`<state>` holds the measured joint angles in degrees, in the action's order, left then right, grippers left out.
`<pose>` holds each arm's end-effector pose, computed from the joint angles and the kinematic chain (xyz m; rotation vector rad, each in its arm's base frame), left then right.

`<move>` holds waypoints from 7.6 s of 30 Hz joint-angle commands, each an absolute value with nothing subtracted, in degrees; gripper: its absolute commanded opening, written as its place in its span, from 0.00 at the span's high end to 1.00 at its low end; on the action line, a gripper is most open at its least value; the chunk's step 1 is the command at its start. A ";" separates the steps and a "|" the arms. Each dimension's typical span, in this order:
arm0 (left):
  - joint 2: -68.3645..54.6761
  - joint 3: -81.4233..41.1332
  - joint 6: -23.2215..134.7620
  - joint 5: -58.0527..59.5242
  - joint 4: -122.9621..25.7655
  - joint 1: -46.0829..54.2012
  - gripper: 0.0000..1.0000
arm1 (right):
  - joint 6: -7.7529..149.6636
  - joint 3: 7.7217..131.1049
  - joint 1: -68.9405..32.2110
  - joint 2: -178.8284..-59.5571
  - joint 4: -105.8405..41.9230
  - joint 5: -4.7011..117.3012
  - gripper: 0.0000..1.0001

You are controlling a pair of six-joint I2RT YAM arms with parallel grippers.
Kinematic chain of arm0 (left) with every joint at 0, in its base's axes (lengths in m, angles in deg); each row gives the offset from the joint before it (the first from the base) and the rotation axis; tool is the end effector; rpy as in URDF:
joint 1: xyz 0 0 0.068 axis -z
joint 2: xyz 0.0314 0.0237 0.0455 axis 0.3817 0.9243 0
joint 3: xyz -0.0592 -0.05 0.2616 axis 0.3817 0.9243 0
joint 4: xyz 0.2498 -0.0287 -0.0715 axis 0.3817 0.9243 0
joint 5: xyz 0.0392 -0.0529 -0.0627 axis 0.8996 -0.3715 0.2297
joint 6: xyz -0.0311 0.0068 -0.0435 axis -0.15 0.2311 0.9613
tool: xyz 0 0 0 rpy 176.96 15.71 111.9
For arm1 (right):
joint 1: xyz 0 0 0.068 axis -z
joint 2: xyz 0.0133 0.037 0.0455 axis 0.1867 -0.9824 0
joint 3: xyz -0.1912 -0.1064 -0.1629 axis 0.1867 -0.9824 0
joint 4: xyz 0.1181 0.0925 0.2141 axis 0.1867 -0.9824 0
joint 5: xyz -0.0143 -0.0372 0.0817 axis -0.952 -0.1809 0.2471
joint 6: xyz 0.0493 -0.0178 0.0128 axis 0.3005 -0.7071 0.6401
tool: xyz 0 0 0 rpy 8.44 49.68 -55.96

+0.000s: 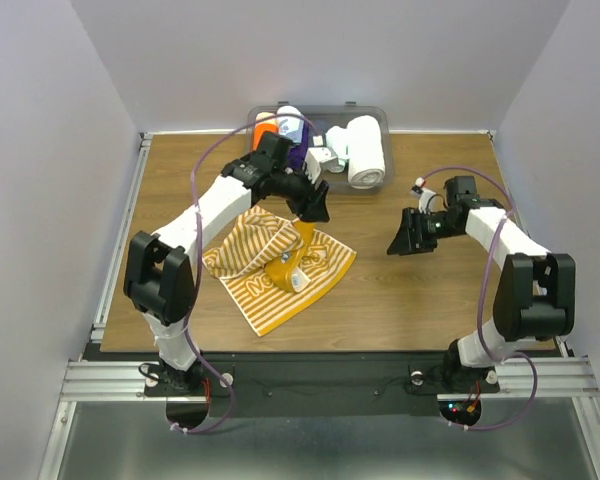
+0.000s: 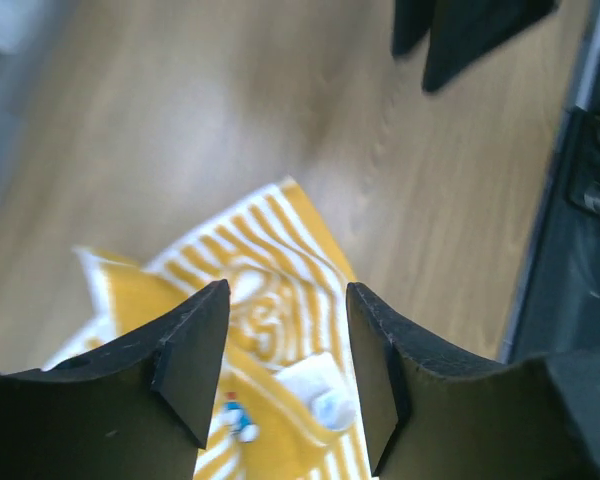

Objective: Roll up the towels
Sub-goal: Move the towel to the center of the board, then flatten the towel

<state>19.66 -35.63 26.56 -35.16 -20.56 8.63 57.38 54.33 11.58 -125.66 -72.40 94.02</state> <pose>0.3321 -0.2291 0.3054 1.2726 1.8165 -0.9963 0.2915 0.0212 0.2277 -0.3362 2.5174 1.0232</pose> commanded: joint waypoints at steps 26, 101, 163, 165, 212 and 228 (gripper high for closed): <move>26.46 -34.55 19.58 -7.09 -31.99 8.76 0.40 | 75.03 52.93 -4.79 -145.16 -45.70 86.45 0.50; 1.05 -16.70 -7.40 -23.79 -8.61 -8.56 0.13 | 58.34 46.87 2.15 -127.58 -56.59 82.41 0.99; 25.14 -40.34 -10.03 -31.70 13.61 -2.92 0.34 | 57.37 45.99 2.06 -126.62 -56.85 82.85 0.99; 27.43 -42.01 -11.00 -32.13 16.68 -5.11 0.32 | 57.46 46.07 2.15 -126.97 -56.85 83.02 0.99; 34.11 -36.39 -13.64 -37.85 17.40 -0.38 0.47 | 57.20 46.43 2.15 -128.02 -56.94 82.67 0.99; 37.63 -39.56 -13.55 -39.26 17.23 3.93 0.67 | 57.11 46.43 2.15 -128.20 -56.94 82.67 0.99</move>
